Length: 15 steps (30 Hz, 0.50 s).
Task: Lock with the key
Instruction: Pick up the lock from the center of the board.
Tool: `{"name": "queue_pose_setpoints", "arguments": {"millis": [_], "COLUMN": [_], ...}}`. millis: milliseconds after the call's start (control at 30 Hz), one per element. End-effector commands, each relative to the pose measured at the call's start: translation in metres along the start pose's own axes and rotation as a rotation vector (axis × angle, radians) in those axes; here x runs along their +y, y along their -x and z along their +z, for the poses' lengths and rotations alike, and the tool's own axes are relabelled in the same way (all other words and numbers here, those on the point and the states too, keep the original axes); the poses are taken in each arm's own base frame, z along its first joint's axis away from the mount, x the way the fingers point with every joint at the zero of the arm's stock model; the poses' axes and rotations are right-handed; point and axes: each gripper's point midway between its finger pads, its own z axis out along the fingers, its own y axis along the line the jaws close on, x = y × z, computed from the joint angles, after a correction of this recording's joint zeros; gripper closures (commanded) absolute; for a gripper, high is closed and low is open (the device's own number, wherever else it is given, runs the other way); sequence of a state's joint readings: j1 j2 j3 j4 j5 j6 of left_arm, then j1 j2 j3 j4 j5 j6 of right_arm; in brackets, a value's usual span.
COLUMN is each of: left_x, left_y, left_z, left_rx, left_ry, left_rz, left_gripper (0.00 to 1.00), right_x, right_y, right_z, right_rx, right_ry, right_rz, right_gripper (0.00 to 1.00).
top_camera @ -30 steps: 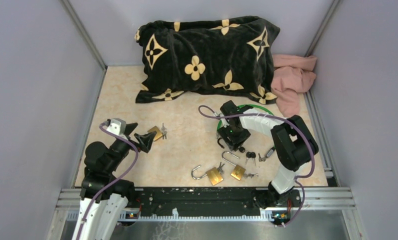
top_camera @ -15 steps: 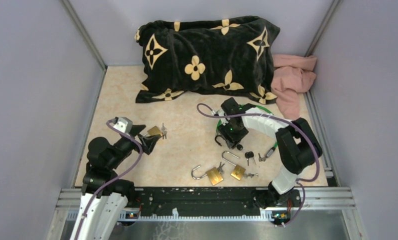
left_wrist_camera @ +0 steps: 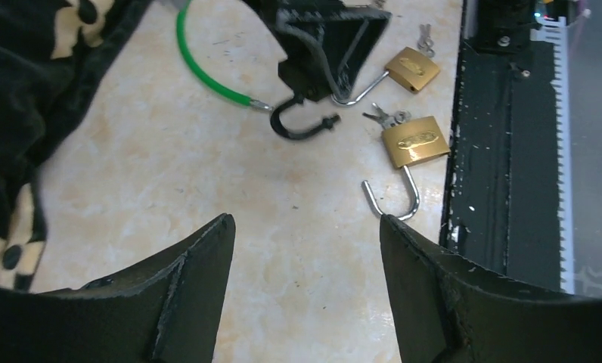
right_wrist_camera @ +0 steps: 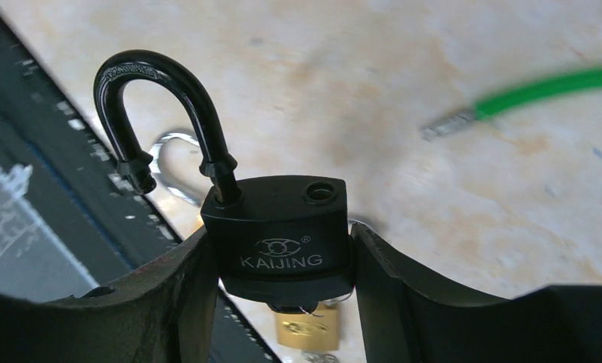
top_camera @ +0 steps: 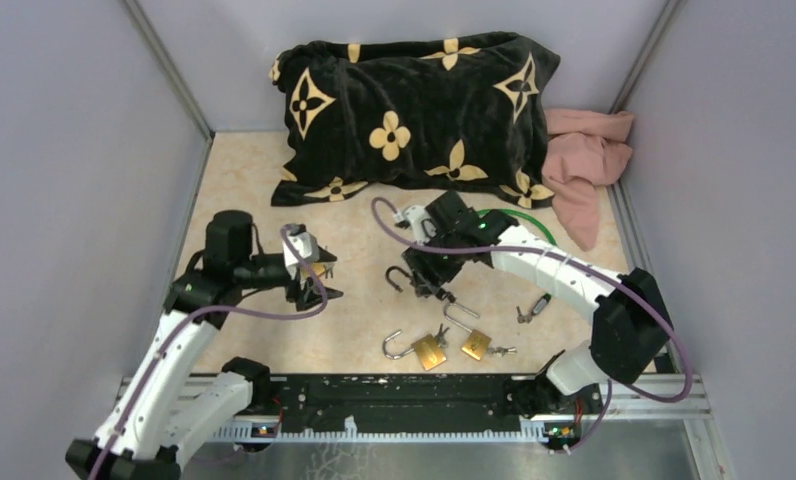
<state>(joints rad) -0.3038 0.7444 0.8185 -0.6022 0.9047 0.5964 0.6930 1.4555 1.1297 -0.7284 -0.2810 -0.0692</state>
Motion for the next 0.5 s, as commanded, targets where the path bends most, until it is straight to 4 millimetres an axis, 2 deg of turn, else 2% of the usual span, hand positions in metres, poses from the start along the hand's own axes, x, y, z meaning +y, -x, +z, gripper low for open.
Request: {"name": "queue_pose_setpoints", "arguments": {"millis": [0,133,267,367,467], "left_x": [-0.008,-0.027,-0.051,-0.042,-0.044], "left_y": [0.000,0.002,0.008,0.020,0.019], "left_z": [0.011,0.006,0.000,0.001,0.000], "left_rx": [0.074,0.070,0.030,0.018,0.032], "left_ry": [-0.130,-0.197,-0.263,-0.221,-0.230], "left_rz": [-0.057,-0.114,-0.229,-0.278,-0.291], "left_gripper": [0.24,0.19,0.20,0.27,0.31], "right_x": [0.089,0.132,0.163,0.175,0.184], "right_y": [0.071,0.090,0.110,0.117,0.121], "right_z": [-0.027,-0.029,-0.038,-0.043,-0.050], "right_rx": [-0.240,-0.315,-0.410,-0.439,-0.450], "right_ry": [0.165,0.251,0.327,0.318,0.334], "right_rz": [-0.174,-0.195,-0.219,-0.253,-0.265], "right_gripper": [1.00,1.00,1.00,1.00,1.00]}}
